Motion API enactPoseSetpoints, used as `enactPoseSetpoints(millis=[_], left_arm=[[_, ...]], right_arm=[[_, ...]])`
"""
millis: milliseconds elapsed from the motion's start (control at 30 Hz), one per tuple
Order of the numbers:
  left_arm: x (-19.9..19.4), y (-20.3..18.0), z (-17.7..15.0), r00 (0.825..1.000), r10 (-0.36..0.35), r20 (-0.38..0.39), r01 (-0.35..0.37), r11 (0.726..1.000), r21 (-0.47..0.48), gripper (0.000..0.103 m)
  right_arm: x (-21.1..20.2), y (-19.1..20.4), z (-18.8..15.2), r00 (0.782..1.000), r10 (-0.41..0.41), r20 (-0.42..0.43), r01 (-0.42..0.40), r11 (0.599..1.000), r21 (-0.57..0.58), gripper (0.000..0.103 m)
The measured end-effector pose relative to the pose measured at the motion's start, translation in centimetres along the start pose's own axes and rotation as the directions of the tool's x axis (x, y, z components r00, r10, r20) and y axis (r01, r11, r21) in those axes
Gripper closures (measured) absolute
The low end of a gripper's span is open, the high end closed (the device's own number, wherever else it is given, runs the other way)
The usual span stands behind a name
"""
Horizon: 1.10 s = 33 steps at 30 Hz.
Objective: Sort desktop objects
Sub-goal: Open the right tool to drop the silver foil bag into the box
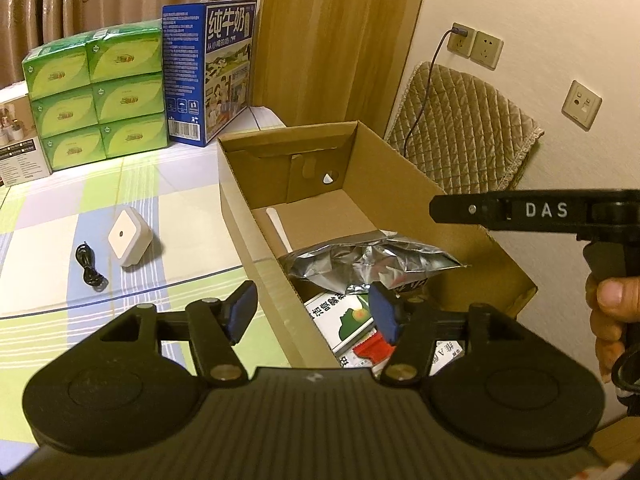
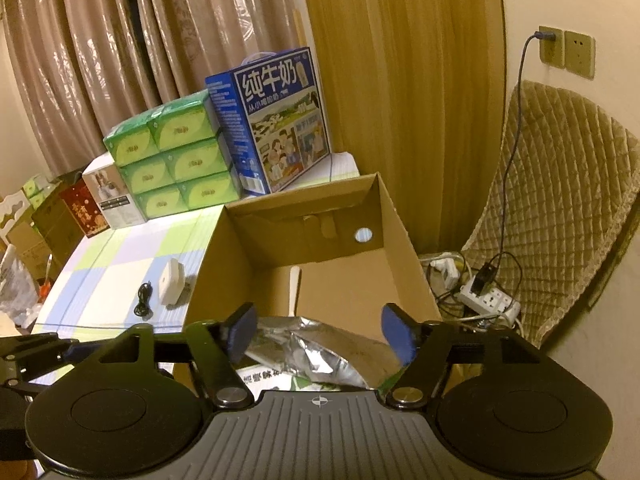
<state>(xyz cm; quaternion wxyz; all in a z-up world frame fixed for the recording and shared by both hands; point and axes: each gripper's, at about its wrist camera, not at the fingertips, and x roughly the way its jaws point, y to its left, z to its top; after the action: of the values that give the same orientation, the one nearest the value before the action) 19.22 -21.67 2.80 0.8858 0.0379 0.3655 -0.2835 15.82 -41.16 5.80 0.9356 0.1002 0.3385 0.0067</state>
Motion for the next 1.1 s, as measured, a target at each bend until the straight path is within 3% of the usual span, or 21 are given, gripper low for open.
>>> enactPoseSetpoints(millis=[400,567,667,1100], left_arm=[[-2.3,0.6,-1.0,1.000,0.010,0.013,-0.010,1.000,-0.009,0.021],[-3.7,1.3,-1.8,0.999,0.038,0.028,-0.038,0.999,-0.020,0.005],[-4.6,1.8,-2.3,0.998,0.059,0.030,-0.059,0.998,-0.022,0.002],[-8.9,5.2,-5.2,0.988,0.147,0.043,-0.143,0.985,-0.095,0.001]], right_arm=[[-1.8,1.4,-2.0,1.000,0.005,-0.006,-0.005,1.000,0.002,0.002],[-2.5,2.1,-3.1,1.000,0.006,-0.019,-0.006,1.000,0.002,0.002],[-3.0,2.6,-3.8,1.000,0.006,-0.022,-0.005,1.000,0.004,0.002],[-5.0,6.2,-5.5,0.999,0.044,-0.022,-0.045,0.999,-0.018,0.002]])
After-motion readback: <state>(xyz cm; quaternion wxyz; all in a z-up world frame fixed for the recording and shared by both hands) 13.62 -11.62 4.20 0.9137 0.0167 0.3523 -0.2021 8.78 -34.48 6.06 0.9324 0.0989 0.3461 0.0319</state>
